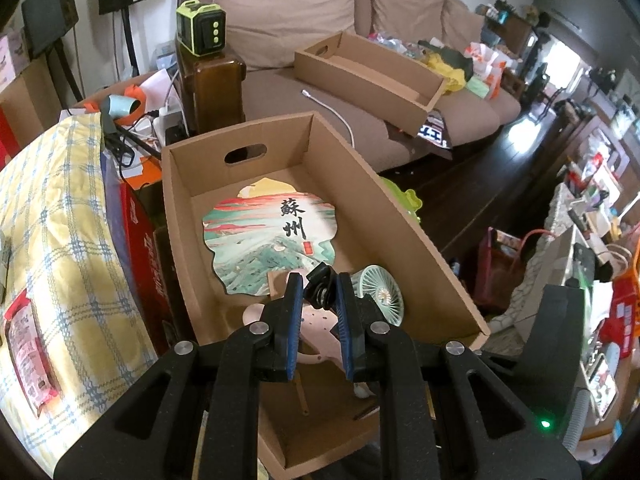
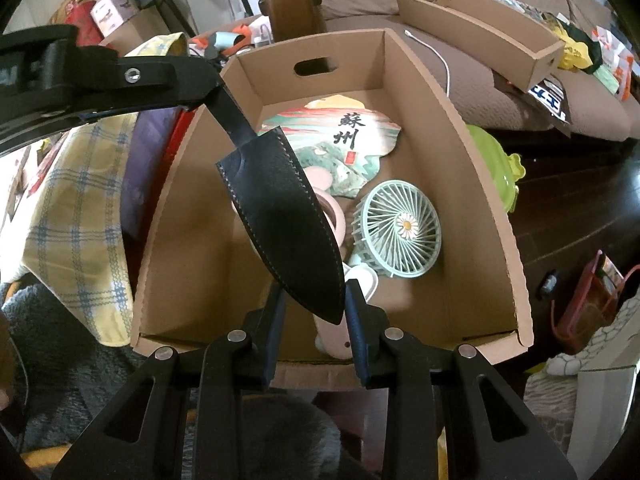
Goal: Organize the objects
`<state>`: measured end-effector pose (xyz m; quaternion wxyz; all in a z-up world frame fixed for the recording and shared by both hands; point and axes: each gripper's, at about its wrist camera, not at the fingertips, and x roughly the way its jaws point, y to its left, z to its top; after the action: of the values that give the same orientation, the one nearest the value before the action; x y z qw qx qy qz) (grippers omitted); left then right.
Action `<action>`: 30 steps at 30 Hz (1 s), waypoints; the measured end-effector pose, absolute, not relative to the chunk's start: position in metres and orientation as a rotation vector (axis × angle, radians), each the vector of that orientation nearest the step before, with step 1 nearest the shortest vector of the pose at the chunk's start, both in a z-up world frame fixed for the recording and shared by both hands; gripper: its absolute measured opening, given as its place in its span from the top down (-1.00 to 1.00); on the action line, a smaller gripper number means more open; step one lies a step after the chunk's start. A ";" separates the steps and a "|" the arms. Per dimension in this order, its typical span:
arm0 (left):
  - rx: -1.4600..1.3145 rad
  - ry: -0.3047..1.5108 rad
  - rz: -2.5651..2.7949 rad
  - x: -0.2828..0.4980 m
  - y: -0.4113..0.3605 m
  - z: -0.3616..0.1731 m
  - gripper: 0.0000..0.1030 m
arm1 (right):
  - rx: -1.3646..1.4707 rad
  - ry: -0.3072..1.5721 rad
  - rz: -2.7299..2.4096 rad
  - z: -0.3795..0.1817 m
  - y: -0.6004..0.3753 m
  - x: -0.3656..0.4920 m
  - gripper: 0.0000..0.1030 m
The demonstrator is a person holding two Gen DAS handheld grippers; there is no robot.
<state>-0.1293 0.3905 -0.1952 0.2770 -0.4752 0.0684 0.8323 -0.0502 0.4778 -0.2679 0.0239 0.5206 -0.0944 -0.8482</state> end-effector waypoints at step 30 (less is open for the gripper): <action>-1.368 0.234 2.241 -0.137 0.386 -0.213 0.68 | 1.649 -0.395 -2.647 -0.277 0.493 -0.051 0.44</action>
<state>-0.1372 0.3860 -0.2127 0.2501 -0.5024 0.0860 0.8232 -0.0511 0.4933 -0.2770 -0.0010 0.5246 -0.1256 -0.8421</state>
